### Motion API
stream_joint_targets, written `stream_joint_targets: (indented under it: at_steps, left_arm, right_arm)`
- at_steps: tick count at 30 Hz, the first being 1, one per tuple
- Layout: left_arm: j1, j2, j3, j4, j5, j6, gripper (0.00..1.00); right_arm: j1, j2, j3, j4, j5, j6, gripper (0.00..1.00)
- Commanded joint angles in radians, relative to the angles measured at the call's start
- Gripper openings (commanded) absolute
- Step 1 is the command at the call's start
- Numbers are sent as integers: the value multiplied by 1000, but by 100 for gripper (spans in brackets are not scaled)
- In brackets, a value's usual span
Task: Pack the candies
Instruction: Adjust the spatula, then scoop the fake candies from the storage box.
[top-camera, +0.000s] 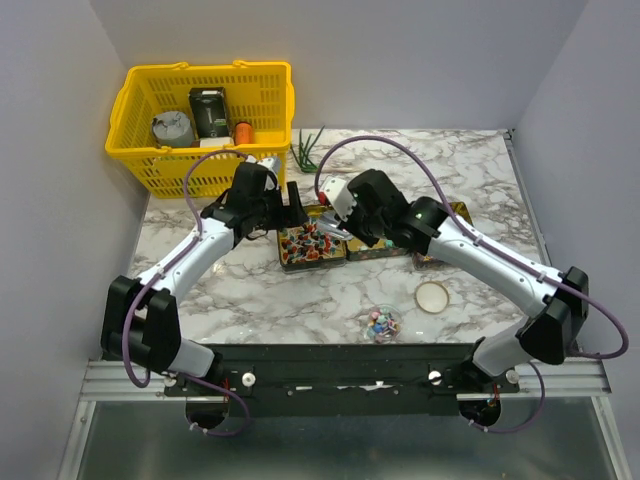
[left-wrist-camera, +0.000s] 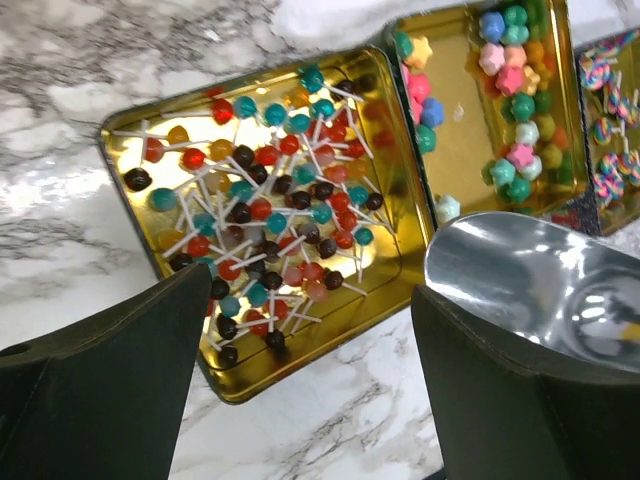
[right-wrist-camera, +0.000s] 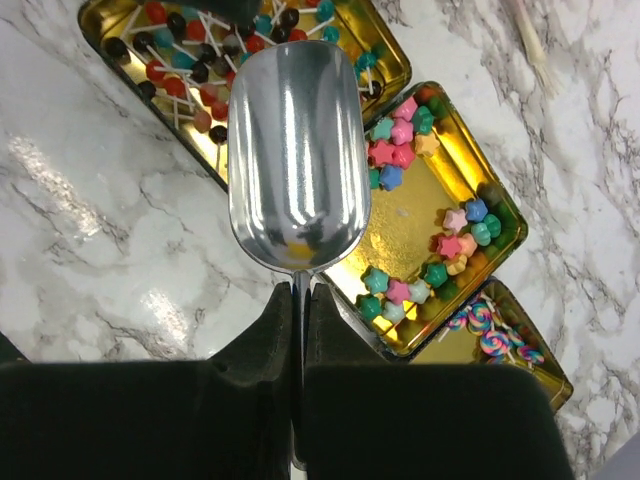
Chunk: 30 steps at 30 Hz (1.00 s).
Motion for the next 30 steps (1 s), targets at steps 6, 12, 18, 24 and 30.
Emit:
stream_joint_targets:
  at_steps: [6,12,18,24,30]
  left_arm:
    - [52,-18,61,-210,-316,-48,89]
    - [88,43,38,-230,-255,-74,78]
    - [95,97,48,-231,-194,-73,72]
    - [98,137,58,-234,-179,-70,69]
    - [100,165,71,-242,-183,-67,66]
  right_arm:
    - [3,141,79,-50,110,-97,1]
    - [3,237,143,-64,116,-133,1]
    - [3,305,154,-93,119,-150,1]
    - [3,329,131,-98,111,-166,1]
    - [7,375,131,-87,87,-167,1]
